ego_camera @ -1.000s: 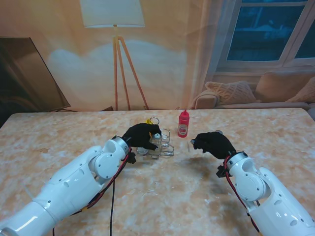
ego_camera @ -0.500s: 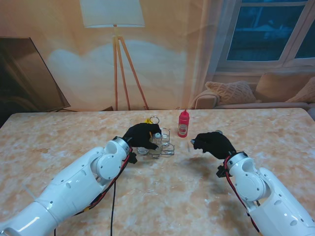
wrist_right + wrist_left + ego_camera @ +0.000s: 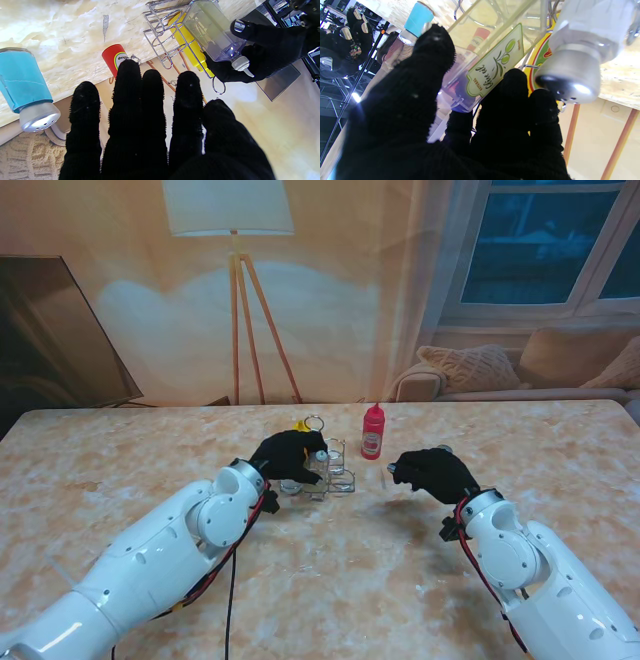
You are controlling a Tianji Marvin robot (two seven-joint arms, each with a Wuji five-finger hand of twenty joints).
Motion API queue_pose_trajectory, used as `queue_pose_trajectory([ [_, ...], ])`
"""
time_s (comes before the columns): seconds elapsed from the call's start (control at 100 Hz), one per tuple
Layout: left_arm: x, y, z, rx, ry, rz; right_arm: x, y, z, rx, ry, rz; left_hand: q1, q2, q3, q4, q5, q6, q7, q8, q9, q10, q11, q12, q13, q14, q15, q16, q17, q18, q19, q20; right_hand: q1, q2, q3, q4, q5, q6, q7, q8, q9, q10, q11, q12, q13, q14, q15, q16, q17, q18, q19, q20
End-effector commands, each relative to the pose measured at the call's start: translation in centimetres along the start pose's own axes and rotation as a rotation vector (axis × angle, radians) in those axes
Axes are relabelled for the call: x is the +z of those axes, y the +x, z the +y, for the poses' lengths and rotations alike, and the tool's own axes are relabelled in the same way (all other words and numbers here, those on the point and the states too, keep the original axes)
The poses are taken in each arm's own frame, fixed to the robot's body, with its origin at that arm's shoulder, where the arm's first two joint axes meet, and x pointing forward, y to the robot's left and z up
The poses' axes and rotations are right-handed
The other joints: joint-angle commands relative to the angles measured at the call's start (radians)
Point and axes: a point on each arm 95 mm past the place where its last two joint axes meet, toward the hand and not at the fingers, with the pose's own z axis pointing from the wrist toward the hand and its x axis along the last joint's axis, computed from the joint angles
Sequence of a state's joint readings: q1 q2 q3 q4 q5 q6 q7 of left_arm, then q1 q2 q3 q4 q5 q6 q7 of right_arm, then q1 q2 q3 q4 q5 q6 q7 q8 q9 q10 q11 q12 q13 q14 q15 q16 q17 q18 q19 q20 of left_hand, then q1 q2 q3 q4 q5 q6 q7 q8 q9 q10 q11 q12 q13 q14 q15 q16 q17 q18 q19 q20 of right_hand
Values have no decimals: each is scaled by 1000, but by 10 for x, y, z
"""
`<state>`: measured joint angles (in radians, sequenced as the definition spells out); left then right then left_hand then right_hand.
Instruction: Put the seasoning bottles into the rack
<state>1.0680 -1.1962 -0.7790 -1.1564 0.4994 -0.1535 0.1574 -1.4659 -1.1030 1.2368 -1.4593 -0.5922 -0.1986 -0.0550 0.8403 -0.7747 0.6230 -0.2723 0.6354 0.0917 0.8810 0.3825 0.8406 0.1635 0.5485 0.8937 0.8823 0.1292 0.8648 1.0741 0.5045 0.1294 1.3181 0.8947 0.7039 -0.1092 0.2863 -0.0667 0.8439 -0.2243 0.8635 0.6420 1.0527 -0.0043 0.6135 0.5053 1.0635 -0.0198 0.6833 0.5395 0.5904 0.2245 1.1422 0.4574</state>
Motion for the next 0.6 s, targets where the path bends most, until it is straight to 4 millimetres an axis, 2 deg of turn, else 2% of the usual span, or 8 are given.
queue_pose_trajectory([
  [0.0,-2,-3,9,-11,-21,-20,-1,2,-6,7,19,2,78,123,91,18,47,-138,209,88,26,-51,123,51,-7,-14,9,23,-7,0,-64,-25,7,15,-13,-5,10,-12,2,4,29,-12,16,37,22,-14,18,29,-4,7,21,4],
  [0.3,-1,1,10,-35,-15,-34,-2,1,-6,8,18,2,80,145,68,26,40,-119,174,87,7,-41,112,21,-18,-4,-12,7,-13,4,-72,-28,6,14,-11,-6,9,-12,3,3,29,-12,16,37,23,-13,19,29,-3,6,22,4],
  [0.59,-1,3,17,-55,-12,-39,-2,1,-6,8,19,1,81,136,71,26,36,-111,126,78,-23,-39,98,-22,-40,5,-63,-31,-29,15,-122,-59,7,10,-9,-6,9,-12,4,3,30,-12,17,37,24,-13,19,29,-3,6,22,4],
])
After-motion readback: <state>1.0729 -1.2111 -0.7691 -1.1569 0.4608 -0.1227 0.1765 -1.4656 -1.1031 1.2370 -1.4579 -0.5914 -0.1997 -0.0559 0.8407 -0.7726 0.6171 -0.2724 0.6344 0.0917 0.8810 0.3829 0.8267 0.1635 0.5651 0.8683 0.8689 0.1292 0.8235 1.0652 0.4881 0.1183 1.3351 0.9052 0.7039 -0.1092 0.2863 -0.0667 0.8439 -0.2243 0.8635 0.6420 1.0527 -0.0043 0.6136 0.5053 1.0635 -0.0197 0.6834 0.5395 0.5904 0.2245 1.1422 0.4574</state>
